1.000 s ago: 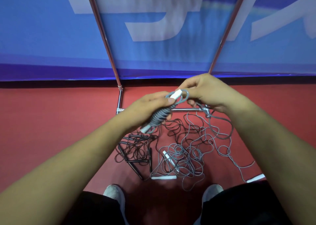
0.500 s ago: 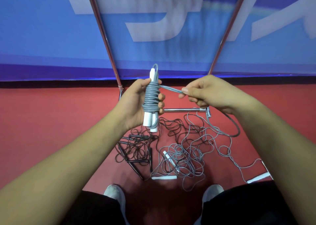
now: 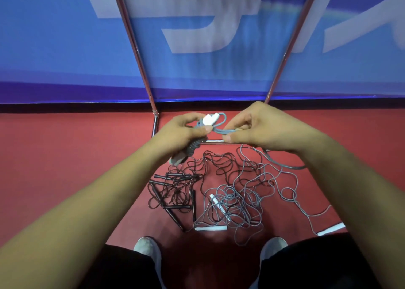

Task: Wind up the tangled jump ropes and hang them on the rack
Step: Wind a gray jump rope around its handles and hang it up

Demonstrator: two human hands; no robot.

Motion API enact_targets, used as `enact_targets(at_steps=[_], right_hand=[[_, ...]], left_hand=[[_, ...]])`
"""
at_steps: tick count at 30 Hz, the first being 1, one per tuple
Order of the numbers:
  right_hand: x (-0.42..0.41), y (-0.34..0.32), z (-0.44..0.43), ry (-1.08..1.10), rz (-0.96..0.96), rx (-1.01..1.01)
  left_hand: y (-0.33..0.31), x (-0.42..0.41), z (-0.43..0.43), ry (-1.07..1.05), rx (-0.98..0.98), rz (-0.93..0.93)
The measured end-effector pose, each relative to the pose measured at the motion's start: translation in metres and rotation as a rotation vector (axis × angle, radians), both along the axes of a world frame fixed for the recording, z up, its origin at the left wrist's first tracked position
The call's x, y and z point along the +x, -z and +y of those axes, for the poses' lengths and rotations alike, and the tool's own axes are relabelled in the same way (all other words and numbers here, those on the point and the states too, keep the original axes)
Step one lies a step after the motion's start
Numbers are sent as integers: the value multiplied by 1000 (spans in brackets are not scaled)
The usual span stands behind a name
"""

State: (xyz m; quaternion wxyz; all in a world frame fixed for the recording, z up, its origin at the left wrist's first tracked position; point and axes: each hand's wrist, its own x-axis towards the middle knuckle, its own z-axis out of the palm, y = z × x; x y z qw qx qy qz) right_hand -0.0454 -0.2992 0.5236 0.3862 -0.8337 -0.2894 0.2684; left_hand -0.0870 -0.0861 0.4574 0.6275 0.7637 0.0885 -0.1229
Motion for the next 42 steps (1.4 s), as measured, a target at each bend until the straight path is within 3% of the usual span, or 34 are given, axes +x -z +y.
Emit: enact_targets(at_steps=[5, 8, 12, 19, 30, 35, 42], right_hand=[[-5, 6, 8, -34, -60, -25], [-1, 9, 9, 48, -73, 15], [1, 7, 10, 116, -124, 24], [16, 19, 2, 254, 62, 148], [28, 24, -9, 97, 159, 156], [23, 19, -10, 33, 172, 104], [17, 16, -11, 53, 161, 17]], left_hand=[[-2, -4, -3, 323, 353, -76], [-3, -8, -3, 430, 410, -100], [-11, -14, -7, 454, 248, -115], [-17, -17, -14, 335, -91, -132], [-13, -8, -18, 41, -789, 55], [-16, -8, -15, 10, -870, 86], [-13, -3, -10, -65, -776, 74]])
